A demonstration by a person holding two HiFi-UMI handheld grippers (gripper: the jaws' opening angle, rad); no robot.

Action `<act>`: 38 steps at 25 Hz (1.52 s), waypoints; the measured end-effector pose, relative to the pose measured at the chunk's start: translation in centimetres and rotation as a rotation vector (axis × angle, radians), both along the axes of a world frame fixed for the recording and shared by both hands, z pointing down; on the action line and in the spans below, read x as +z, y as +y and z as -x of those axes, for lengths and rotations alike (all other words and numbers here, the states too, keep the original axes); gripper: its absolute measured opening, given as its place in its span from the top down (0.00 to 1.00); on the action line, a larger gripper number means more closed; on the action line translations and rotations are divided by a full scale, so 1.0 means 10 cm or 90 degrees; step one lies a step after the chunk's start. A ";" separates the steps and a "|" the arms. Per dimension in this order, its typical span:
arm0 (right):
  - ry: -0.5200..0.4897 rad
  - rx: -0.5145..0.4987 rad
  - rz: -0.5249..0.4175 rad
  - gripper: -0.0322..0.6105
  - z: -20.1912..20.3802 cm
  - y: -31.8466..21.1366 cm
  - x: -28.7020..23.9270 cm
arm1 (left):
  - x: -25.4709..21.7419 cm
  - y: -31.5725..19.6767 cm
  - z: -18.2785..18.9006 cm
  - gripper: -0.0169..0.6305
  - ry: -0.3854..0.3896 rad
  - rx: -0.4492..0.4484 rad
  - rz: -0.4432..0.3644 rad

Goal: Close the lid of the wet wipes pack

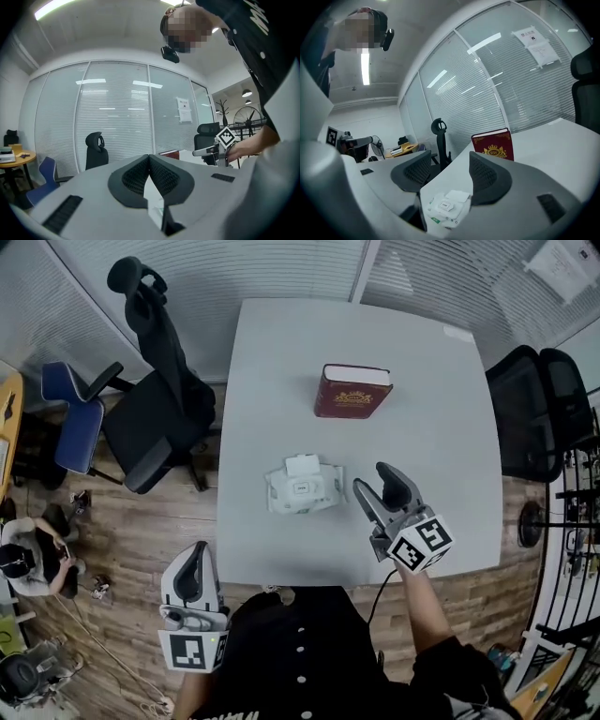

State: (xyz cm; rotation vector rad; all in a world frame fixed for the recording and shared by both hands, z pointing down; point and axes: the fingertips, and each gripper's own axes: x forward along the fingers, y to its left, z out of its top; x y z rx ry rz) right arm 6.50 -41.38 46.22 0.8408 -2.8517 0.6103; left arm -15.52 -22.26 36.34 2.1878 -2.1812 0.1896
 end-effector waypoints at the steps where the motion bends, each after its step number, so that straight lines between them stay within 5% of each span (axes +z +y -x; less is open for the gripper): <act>1: 0.005 -0.012 0.015 0.53 0.04 -0.04 0.08 | 0.03 0.01 0.01 0.95 -0.002 -0.008 0.007; 10: 0.067 -0.124 0.155 0.53 0.45 -0.28 0.81 | 0.16 0.18 0.09 0.95 -0.008 -0.081 0.059; 22: 0.138 -0.249 0.355 0.60 0.72 -0.31 1.79 | 0.46 0.25 -0.06 0.95 0.020 -0.109 0.126; 38: 0.237 -0.370 0.505 0.74 0.95 -0.45 2.36 | 0.71 0.44 -0.18 0.95 0.043 -0.157 0.186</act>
